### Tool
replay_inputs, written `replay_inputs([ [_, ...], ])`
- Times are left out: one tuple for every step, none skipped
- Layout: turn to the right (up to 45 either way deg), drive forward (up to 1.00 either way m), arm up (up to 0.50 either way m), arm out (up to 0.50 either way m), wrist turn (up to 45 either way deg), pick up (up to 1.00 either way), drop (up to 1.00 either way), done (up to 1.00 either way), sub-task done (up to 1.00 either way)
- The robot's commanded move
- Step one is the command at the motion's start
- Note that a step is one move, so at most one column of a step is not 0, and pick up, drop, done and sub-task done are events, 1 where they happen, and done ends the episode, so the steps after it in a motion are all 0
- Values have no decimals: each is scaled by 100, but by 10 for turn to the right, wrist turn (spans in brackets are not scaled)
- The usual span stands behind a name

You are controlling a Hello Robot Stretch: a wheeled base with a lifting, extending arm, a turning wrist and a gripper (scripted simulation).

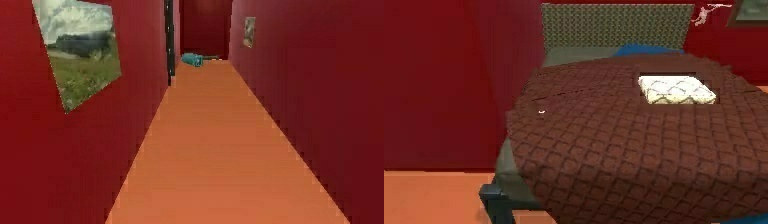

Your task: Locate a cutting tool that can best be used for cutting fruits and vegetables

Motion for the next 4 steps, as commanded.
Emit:
replay_inputs([
  [0,100,0,0,0,0,0,0,0],
  [0,100,0,0,0,0,0,0,0],
  [0,100,0,0,0,0,0,0,0],
  [0,100,0,0,0,0,0,0,0],
])
